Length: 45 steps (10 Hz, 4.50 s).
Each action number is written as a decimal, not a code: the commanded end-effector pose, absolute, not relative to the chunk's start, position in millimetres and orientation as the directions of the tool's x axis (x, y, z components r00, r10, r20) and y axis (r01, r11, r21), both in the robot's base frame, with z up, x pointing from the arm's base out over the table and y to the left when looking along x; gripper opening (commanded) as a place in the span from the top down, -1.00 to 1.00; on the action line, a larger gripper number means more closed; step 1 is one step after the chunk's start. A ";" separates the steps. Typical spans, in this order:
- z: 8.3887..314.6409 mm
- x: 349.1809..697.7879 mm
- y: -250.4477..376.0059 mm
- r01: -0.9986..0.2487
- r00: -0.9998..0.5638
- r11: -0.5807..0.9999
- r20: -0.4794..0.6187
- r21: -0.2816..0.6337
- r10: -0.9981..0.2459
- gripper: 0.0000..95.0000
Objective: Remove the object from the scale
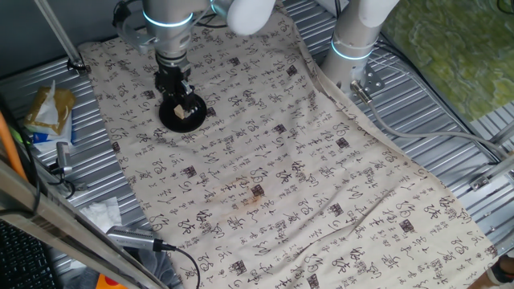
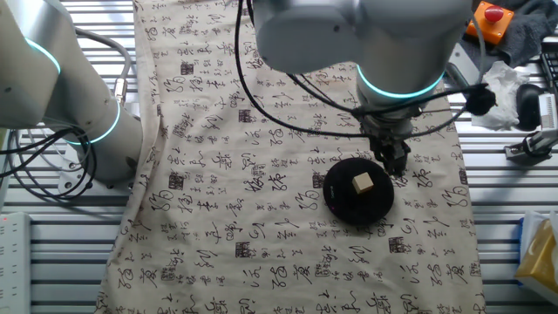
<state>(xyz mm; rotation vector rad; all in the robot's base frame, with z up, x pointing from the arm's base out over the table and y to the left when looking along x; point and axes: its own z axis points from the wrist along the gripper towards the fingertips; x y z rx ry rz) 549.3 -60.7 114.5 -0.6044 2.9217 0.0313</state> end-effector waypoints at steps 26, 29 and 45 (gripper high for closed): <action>74.6 546.7 -84.4 -0.380 -0.915 0.920 0.107 0.093 -0.389 -0.20; 69.6 541.9 -90.2 -0.378 -0.915 0.921 0.113 0.097 -0.387 -0.20; 68.9 542.7 -88.8 -0.383 -0.917 0.920 0.086 0.089 -0.390 -0.20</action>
